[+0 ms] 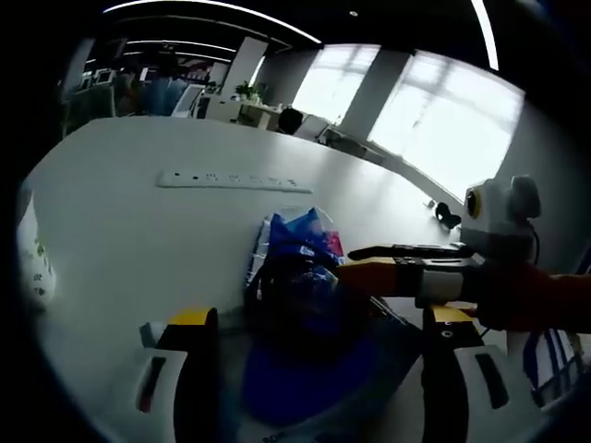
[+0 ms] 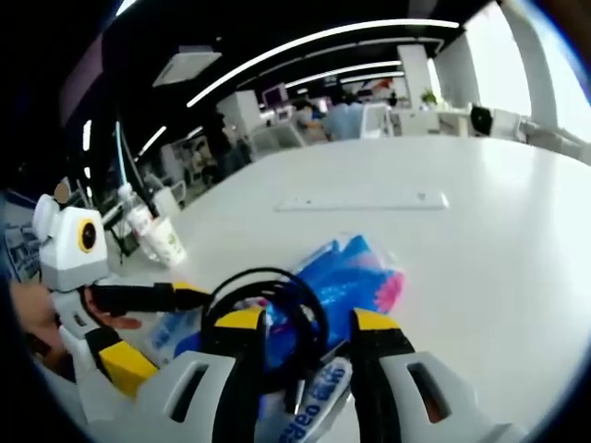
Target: Arrange the tabletop items into an orderly group along one side of the table until the central work area is clear of visible clutter.
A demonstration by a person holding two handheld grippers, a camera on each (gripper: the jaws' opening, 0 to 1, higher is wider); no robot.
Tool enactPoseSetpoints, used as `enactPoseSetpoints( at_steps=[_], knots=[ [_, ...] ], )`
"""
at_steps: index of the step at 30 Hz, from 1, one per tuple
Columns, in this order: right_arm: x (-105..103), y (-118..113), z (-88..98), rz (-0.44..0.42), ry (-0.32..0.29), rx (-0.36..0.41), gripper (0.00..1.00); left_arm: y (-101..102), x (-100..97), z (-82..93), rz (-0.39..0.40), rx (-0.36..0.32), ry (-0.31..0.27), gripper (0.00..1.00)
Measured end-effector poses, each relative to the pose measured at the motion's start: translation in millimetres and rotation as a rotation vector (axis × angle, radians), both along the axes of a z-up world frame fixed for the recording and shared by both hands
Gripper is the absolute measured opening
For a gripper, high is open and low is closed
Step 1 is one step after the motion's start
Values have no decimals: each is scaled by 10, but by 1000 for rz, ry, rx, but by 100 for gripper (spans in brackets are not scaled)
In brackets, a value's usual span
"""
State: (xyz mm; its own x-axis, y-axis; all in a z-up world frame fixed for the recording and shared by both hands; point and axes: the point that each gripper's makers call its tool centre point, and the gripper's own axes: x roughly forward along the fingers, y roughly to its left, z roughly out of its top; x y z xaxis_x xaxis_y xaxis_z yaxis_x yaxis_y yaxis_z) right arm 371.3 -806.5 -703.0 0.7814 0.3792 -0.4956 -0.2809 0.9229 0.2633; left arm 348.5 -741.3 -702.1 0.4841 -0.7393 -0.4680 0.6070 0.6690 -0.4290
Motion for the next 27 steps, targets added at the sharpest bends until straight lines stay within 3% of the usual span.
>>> enactPoseSetpoints(
  at_steps=[13,21,27],
  knots=[
    [40,-30,-60,11,21,-46,30,89,154,-34,91,-13,19,80],
    [8,-12,-177,69,57,-123,28,99,206,-68,113,-8,36,72],
    [25,-19,-203,62,57,-119,27,106,211,-93,113,-4,38,69]
  ],
)
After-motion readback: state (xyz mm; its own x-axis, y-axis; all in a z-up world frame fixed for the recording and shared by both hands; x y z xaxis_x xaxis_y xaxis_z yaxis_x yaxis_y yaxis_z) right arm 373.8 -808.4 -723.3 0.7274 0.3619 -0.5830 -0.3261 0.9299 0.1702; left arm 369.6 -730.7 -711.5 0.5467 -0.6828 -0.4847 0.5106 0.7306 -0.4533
